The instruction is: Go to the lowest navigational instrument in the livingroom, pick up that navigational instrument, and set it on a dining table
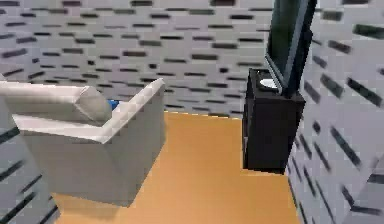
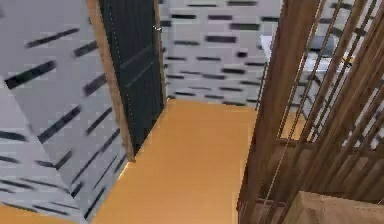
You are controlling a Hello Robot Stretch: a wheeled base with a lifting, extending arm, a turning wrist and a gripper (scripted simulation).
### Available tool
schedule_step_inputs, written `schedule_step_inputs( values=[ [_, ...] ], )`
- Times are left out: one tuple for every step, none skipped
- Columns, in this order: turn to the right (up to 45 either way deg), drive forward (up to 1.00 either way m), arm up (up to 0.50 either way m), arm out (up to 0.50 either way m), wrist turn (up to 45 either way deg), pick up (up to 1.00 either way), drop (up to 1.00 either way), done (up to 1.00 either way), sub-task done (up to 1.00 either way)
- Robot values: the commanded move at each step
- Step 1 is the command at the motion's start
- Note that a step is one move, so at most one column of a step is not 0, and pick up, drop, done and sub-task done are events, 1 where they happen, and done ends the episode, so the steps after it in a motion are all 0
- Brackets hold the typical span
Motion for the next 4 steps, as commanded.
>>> schedule_step_inputs(
  values=[
    [45.0, 0.0, 0.0, 0.0, 0.0, 0.0, 0.0, 0.0, 0.0],
    [24.0, 0.0, 0.0, 0.0, 0.0, 0.0, 0.0, 0.0, 0.0],
    [3.0, 0.0, 0.0, 0.0, 0.0, 0.0, 0.0, 0.0, 0.0],
    [45.0, 0.0, 0.0, 0.0, 0.0, 0.0, 0.0, 0.0, 0.0]
  ],
)
